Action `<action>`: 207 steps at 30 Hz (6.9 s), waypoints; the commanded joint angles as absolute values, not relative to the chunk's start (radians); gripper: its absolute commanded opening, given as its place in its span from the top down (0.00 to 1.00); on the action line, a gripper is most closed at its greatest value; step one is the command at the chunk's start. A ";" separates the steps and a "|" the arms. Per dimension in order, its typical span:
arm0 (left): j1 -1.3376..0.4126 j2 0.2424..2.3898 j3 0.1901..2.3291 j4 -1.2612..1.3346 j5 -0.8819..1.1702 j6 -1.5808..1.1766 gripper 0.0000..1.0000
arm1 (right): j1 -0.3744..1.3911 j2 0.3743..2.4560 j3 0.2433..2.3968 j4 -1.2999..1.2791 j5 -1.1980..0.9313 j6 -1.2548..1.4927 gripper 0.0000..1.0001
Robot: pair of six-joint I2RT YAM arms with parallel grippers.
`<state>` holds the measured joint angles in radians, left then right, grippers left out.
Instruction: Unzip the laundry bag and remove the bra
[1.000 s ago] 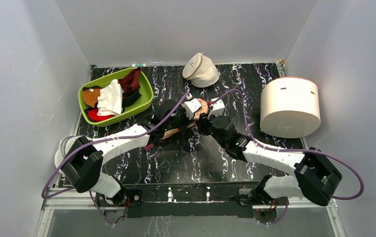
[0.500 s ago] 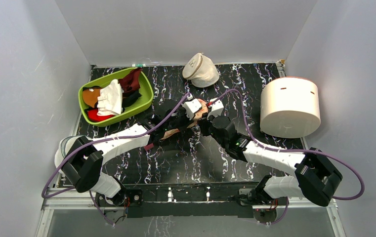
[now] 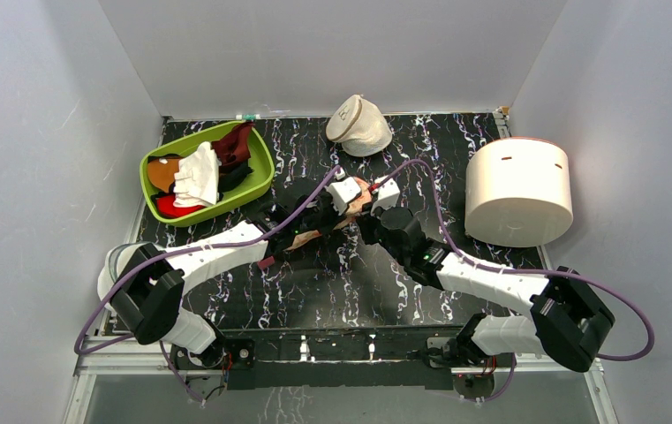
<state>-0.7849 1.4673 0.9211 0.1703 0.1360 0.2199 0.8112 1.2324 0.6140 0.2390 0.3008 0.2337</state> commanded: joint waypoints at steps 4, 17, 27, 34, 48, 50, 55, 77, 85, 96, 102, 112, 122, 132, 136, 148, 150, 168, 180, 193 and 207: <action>-0.782 1.458 0.957 0.151 0.142 0.244 1.00 | 0.792 1.202 0.653 0.243 0.339 0.205 1.00; -0.781 1.426 0.908 0.120 0.177 0.476 1.00 | 0.535 1.190 0.684 0.134 0.039 0.128 1.00; -0.782 1.463 0.930 0.079 0.271 0.468 0.69 | 0.473 1.266 0.676 0.178 -0.247 0.187 1.00; -0.789 1.454 0.934 0.145 0.427 0.328 0.38 | 0.513 1.237 0.624 0.221 -0.290 0.256 1.00; -0.831 1.475 0.969 0.056 0.214 0.398 0.36 | 0.656 1.224 0.598 0.298 -0.185 0.426 1.00; -0.831 1.455 0.953 0.063 0.166 0.416 0.34 | 0.656 1.229 0.603 0.290 -0.183 0.425 1.00; -0.842 1.456 0.949 0.055 0.118 0.447 0.43 | 0.657 1.226 0.610 0.279 -0.188 0.424 1.00; -0.916 1.349 0.896 0.028 0.230 0.575 0.95 | 0.415 1.301 0.658 0.152 -0.151 0.293 1.00; -0.927 1.418 0.922 0.007 0.095 0.564 0.85 | 0.403 1.258 0.661 0.110 -0.176 0.218 1.00; -0.927 1.396 0.914 0.062 0.171 0.475 0.37 | 0.467 1.203 0.612 0.134 -0.283 0.294 1.00; -0.927 1.406 0.919 0.070 0.138 0.455 0.33 | 0.555 1.206 0.617 0.166 -0.262 0.359 1.00; -0.927 1.422 0.921 0.068 0.019 0.465 0.37 | 0.678 1.237 0.671 0.155 -0.190 0.372 1.00; -0.927 1.451 0.944 0.037 -0.039 0.488 0.54 | 0.678 1.216 0.677 0.146 -0.173 0.367 1.00; -0.927 1.447 0.951 0.013 0.000 0.492 0.87 | 0.678 1.218 0.670 0.154 -0.126 0.373 1.00; -0.928 1.415 0.929 0.032 -0.002 0.521 0.93 | 0.665 1.221 0.675 0.141 -0.099 0.389 1.00; -0.939 1.340 0.874 0.056 0.001 0.572 1.00 | 0.401 1.362 0.720 0.062 -0.231 0.323 1.00; -0.940 1.349 0.886 0.041 -0.007 0.575 1.00 | 0.393 1.378 0.732 0.062 -0.237 0.303 1.00; -0.962 1.460 0.929 0.043 -0.067 0.480 0.26 | 0.583 1.314 0.691 0.233 -0.334 0.498 1.00; -0.963 1.430 0.910 0.064 -0.161 0.519 0.79 | 0.583 1.296 0.704 0.193 -0.311 0.481 1.00; -0.962 1.378 0.876 0.088 -0.182 0.553 0.98 | 0.484 1.269 0.671 0.124 -0.188 0.404 1.00; -0.962 1.406 0.885 0.057 -0.143 0.559 0.94 | 0.257 1.269 0.667 0.074 -0.338 0.346 1.00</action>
<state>-0.9646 1.4269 0.8810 0.1009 -0.1532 0.5468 0.2611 1.2980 0.6579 0.0338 -0.2863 0.3664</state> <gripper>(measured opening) 0.065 0.010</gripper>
